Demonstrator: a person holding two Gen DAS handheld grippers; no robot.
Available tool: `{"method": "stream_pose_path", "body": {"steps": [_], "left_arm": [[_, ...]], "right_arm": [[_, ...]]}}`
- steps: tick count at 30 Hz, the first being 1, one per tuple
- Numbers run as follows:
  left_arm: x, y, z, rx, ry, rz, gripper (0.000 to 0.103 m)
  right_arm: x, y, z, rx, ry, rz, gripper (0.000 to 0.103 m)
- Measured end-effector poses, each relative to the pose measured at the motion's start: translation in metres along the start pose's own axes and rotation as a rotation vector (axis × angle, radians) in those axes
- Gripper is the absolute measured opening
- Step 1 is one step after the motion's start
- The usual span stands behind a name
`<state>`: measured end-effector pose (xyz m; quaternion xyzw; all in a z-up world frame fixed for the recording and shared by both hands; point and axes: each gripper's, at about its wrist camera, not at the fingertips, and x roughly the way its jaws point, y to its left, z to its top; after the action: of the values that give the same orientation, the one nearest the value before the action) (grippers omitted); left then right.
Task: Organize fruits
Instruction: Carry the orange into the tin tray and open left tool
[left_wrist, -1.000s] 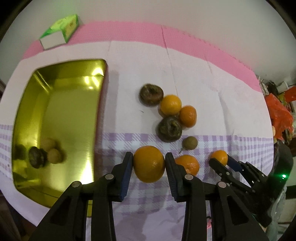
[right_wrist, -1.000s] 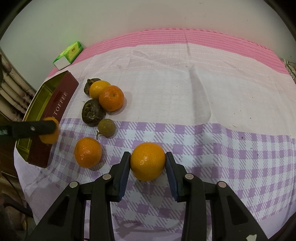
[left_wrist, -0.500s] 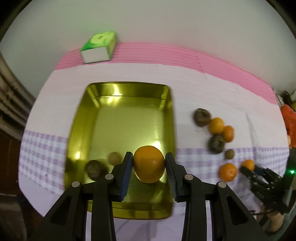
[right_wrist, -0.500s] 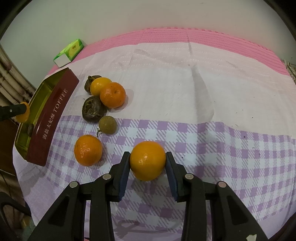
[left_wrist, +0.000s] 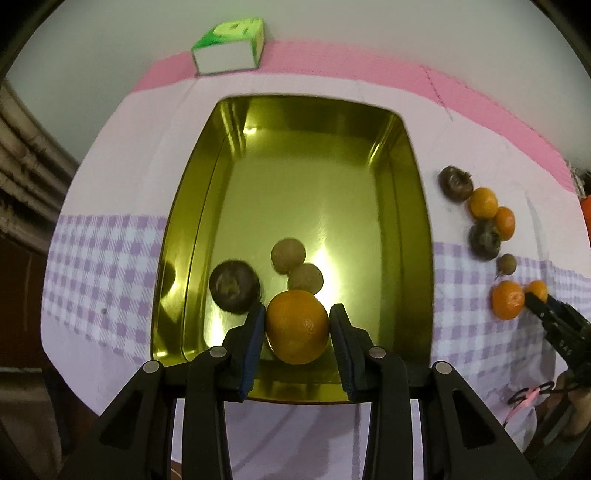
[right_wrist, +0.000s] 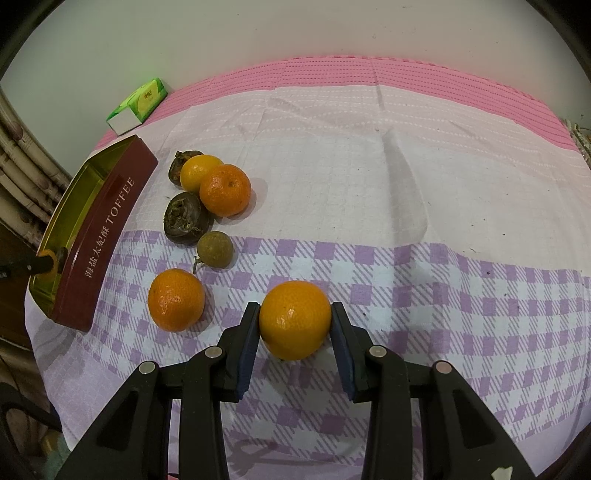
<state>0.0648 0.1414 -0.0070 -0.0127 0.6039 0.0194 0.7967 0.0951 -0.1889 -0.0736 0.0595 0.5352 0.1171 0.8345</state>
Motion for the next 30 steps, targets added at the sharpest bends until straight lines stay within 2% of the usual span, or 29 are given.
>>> {"method": "stream_pose_path", "body": {"steps": [12,30], "left_arm": [[0.027,0.012,-0.011,-0.032,0.038,0.023,0.037],[0.025,0.021,-0.009,-0.018,0.015,0.023,0.037]], "right_arm": [[0.0,0.001,0.0,-0.002,-0.001,-0.001,0.035],[0.0,0.002,0.0,-0.011,-0.007,-0.011,0.035]]}}
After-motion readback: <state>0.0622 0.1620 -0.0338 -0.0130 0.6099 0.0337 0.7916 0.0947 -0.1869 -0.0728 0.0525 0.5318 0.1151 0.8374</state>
